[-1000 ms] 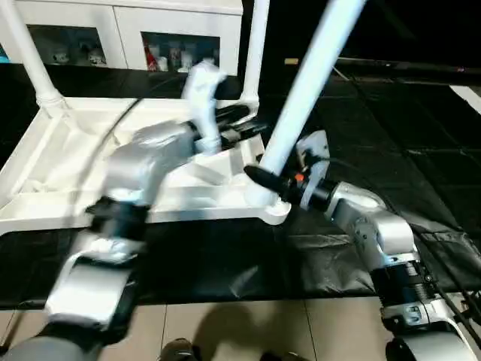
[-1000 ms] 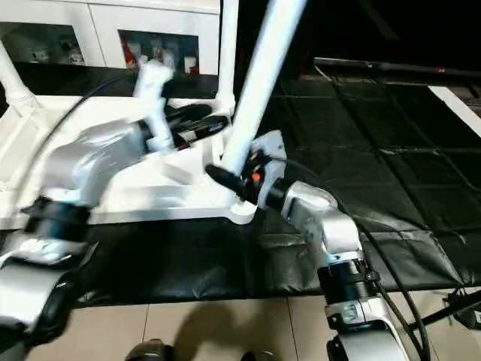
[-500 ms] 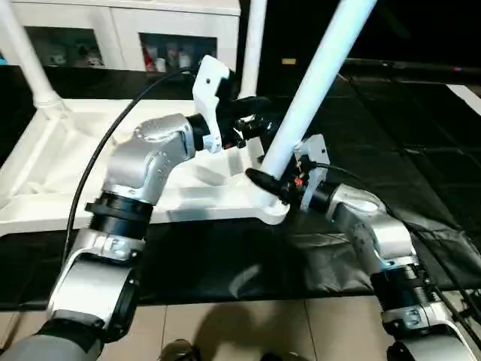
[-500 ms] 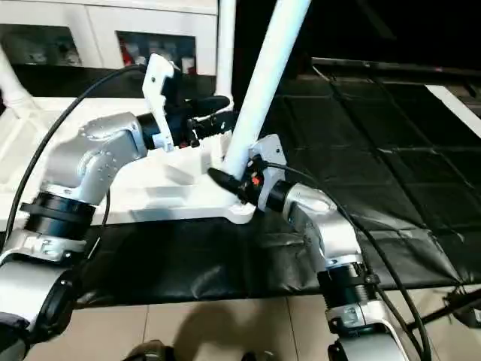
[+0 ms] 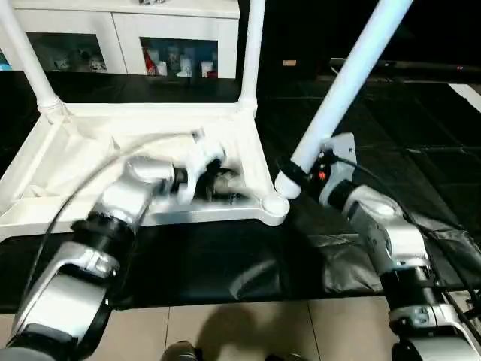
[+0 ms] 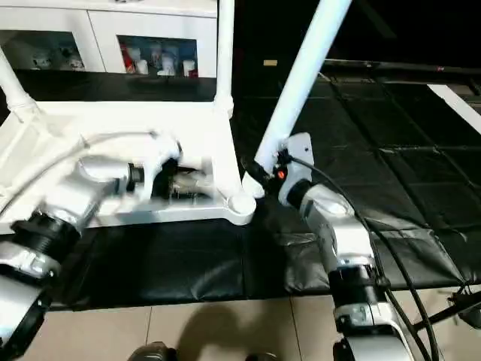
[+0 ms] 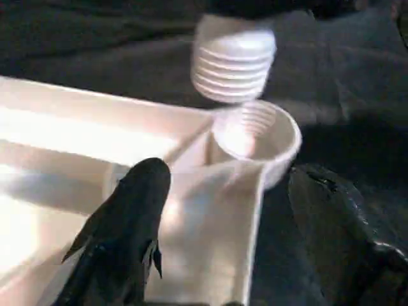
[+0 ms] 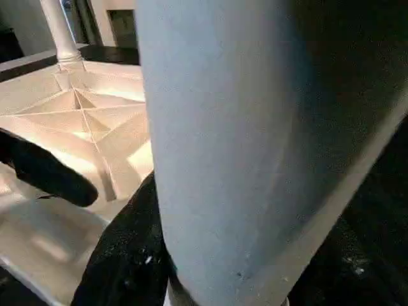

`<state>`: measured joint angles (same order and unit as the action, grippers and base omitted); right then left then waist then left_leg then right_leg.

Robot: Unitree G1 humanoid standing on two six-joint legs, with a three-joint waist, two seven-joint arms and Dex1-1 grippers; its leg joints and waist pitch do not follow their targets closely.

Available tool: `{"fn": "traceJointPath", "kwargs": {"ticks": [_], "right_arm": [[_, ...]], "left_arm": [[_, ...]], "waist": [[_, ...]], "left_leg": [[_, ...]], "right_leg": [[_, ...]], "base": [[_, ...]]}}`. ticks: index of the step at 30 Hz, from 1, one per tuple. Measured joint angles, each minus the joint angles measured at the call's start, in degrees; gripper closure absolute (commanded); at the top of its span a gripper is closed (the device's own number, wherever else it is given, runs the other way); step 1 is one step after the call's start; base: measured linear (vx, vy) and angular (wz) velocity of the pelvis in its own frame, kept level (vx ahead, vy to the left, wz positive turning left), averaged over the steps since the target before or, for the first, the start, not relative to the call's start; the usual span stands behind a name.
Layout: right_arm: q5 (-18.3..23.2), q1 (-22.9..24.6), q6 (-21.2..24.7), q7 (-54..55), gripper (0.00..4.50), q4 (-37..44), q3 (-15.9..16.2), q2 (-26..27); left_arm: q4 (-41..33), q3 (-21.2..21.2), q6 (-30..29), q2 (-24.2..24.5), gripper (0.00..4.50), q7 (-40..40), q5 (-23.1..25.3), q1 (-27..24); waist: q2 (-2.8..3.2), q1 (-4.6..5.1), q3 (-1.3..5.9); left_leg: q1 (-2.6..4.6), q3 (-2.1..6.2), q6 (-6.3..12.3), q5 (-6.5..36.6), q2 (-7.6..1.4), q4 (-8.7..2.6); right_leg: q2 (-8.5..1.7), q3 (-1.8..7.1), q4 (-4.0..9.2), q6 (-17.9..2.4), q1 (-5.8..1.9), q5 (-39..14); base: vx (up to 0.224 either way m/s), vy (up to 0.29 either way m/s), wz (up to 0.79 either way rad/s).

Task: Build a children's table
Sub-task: Pick table leg

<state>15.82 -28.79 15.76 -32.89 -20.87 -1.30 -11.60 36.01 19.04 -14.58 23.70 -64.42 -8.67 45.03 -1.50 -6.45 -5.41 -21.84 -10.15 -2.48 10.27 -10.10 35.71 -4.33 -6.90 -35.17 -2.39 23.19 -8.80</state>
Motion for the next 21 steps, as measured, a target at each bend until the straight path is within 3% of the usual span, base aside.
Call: {"fn": "traceJointPath", "kwargs": {"ticks": [3,4,9,10,21], "right_arm": [[0.1,0.4,0.0,0.0,2.60,0.7,0.0,0.1],[0.1,0.7,0.0,0.0,2.60,1.3,0.0,0.3],[0.1,1.5,0.2,-0.1,2.60,2.1,0.3,1.0],[0.0,1.5,0.2,-0.1,2.60,2.2,0.7,1.0],[0.0,2.0,1.1,-1.4,2.60,2.8,1.8,1.4]], "left_arm": [[1.8,1.2,1.7,0.3,0.77,-1.8,1.6,0.0],[3.7,1.6,3.2,0.0,1.05,-1.5,2.7,0.1],[7.9,2.1,4.7,-0.3,1.19,-1.4,4.1,0.3],[8.2,2.2,4.7,-0.1,1.45,-1.6,4.5,0.3],[13.0,2.0,6.1,-0.8,2.28,-3.0,5.9,2.5]], "waist": [[0.09,0.02,0.05],[0.15,0.04,0.09],[0.18,0.01,0.10],[0.18,0.00,0.10],[0.18,-0.02,0.11]], "left_leg": [[0.07,0.00,-0.01,0.0,0.00,0.00],[0.09,0.00,-0.01,0.0,0.00,0.00],[0.09,0.00,-0.01,0.0,0.00,-0.01],[0.09,0.00,-0.01,0.0,0.00,-0.02],[0.11,0.00,-0.01,0.0,0.00,-0.02]], "right_leg": [[0.00,0.00,0.00,0.1,-0.04,-0.1],[0.00,0.00,0.00,0.1,-0.06,-0.1],[0.00,0.00,0.01,0.1,-0.06,-0.1],[0.00,0.00,0.01,0.1,-0.06,-0.1],[0.00,0.00,0.01,0.1,-0.07,-0.1]], "base": [[0.000,0.000,0.00],[0.000,0.000,0.00],[0.000,0.000,0.00],[0.000,0.000,0.00],[0.000,0.000,0.00]]}}
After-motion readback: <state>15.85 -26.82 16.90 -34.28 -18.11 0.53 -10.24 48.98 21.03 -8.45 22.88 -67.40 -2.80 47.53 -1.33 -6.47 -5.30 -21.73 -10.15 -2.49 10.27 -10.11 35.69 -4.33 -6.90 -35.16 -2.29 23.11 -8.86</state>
